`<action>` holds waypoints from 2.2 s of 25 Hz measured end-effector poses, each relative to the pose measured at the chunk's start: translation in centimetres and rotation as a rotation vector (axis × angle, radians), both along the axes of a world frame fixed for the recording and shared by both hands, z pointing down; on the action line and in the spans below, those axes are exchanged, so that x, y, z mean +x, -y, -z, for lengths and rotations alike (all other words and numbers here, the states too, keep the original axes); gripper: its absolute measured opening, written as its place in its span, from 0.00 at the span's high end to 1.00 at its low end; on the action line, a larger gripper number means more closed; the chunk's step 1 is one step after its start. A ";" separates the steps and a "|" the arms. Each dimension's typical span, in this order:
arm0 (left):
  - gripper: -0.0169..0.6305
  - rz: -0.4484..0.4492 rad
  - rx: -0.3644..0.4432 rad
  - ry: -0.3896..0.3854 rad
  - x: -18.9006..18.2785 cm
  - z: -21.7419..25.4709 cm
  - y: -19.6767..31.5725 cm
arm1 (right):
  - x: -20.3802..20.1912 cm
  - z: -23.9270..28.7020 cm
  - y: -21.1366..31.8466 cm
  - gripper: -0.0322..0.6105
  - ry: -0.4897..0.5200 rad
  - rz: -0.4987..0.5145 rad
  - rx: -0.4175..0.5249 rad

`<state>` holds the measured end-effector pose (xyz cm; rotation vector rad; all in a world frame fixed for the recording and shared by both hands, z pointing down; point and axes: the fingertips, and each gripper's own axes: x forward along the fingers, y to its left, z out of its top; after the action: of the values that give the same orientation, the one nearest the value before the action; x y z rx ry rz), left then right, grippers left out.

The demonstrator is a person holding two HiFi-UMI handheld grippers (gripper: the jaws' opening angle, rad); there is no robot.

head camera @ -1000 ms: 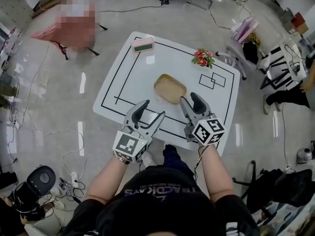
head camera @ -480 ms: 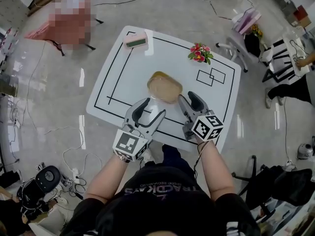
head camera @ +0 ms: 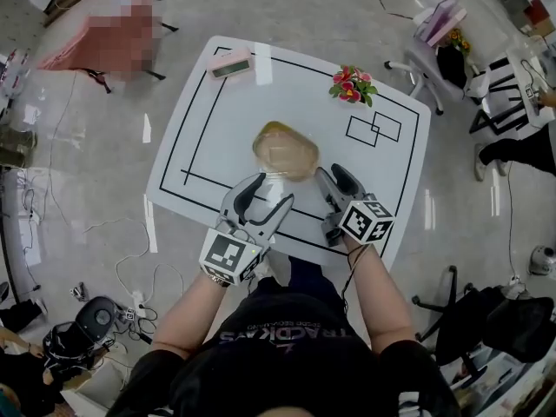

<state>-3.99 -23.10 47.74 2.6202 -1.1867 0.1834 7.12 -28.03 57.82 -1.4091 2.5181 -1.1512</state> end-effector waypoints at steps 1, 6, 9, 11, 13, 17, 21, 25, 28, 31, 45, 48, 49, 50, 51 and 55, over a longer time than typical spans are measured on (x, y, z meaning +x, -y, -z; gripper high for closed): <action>0.58 0.000 -0.006 0.000 0.1 -0.2 0.1 | 0.0 -0.4 0.0 0.62 0.010 -0.001 -0.014; 0.57 0.000 -0.030 0.002 0.7 -1.1 0.7 | -0.1 -2.5 0.2 0.62 0.036 -0.004 -0.076; 0.57 -0.001 -0.040 0.006 0.9 -1.6 1.1 | 0.0 -3.6 0.7 0.62 0.066 -0.014 -0.113; 0.57 0.001 -0.046 0.006 1.0 -1.9 1.3 | -0.1 -4.1 0.9 0.62 0.090 -0.018 -0.136; 0.57 0.003 -0.051 0.006 1.0 -2.1 1.5 | -0.3 -4.5 1.1 0.62 0.114 -0.019 -0.155; 0.57 0.009 -0.056 0.002 0.9 -2.4 1.9 | -1.0 -5.1 1.2 0.62 0.142 -0.013 -0.187; 0.57 0.019 -0.059 -0.001 0.5 -2.6 2.1 | -1.4 -5.9 1.4 0.62 0.164 -0.012 -0.223; 0.57 0.025 -0.066 -0.006 0.3 -2.7 2.2 | -1.6 -6.1 1.7 0.62 0.192 -0.015 -0.244; 0.57 0.025 -0.071 -0.007 0.2 -2.7 2.2 | -1.8 -6.2 1.7 0.62 0.191 -0.005 -0.252; 0.57 0.025 -0.074 -0.009 0.0 -2.8 2.2 | -2.0 -6.4 1.8 0.67 0.188 -0.001 -0.260; 0.57 0.026 -0.066 -0.008 -0.3 -2.4 1.3 | -1.5 -5.2 1.4 0.79 0.252 -0.025 -0.249; 0.57 0.028 -0.063 -0.011 -0.5 -2.1 0.9 | -1.3 -4.5 1.2 0.80 0.251 -0.035 -0.235; 0.57 0.030 -0.061 -0.012 -0.6 -2.0 0.8 | -1.1 -4.2 1.1 0.80 0.248 -0.037 -0.224; 0.57 0.031 -0.059 -0.013 -0.6 -1.9 0.7 | -0.9 -4.0 1.1 0.81 0.248 -0.039 -0.212; 0.57 0.032 -0.057 -0.014 -0.7 -1.8 0.6 | -0.8 -3.5 1.1 0.82 0.252 -0.041 -0.202; 0.57 0.035 -0.046 -0.012 -1.2 -1.3 0.1 | -0.9 -1.3 1.1 0.85 0.247 -0.047 -0.144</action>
<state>-5.19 -23.18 49.01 2.5561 -1.2090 0.1862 6.22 -29.09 59.10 -1.2561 2.2636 -1.4251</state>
